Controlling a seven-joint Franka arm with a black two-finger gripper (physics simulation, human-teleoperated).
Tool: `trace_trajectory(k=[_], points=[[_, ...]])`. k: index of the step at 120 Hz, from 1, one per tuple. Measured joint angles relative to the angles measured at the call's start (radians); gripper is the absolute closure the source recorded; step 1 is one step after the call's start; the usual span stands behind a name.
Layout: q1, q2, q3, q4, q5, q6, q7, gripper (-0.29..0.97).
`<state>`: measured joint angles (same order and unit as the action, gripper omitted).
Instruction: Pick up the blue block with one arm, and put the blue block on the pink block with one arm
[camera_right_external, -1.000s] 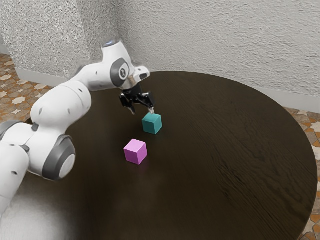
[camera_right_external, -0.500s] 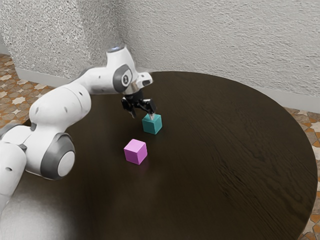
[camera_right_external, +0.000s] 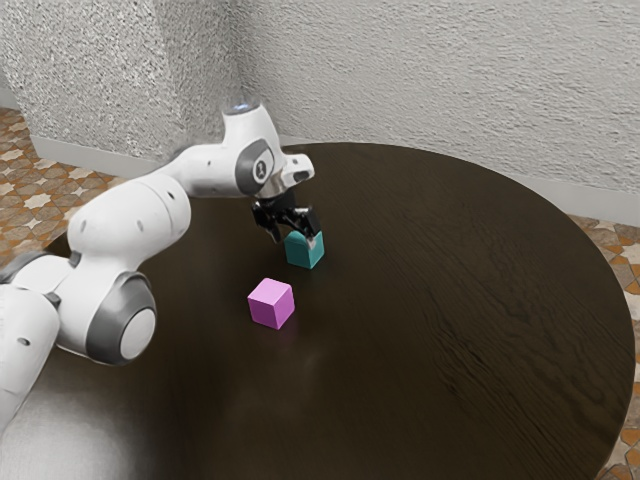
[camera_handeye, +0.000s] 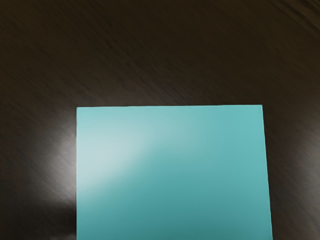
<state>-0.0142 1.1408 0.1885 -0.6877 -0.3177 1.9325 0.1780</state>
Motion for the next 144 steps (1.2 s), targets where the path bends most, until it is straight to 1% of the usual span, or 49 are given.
trace_trajectory(k=[18,65,82,86,101,120,129,134,138,144], points=[[-0.007,0.011,0.001,0.001,-0.001,0.017,0.010,0.00],[-0.010,0.022,0.021,0.002,-0.002,0.121,0.028,0.00],[-0.014,0.031,0.020,0.000,-0.010,0.144,0.030,0.03],[-0.017,0.033,0.020,0.000,-0.012,0.149,0.031,0.05],[-0.021,0.035,0.021,-0.001,-0.017,0.161,0.033,0.22],[-0.029,0.024,0.021,-0.011,-0.015,0.169,0.033,0.34],[-0.047,-0.035,0.037,-0.050,-0.009,0.171,0.030,0.40],[-0.070,-0.096,0.049,-0.102,-0.004,0.172,0.028,0.43],[-0.102,-0.158,0.069,-0.165,0.000,0.172,0.026,0.45],[-0.174,-0.281,0.116,-0.322,0.003,0.172,0.023,0.48]])
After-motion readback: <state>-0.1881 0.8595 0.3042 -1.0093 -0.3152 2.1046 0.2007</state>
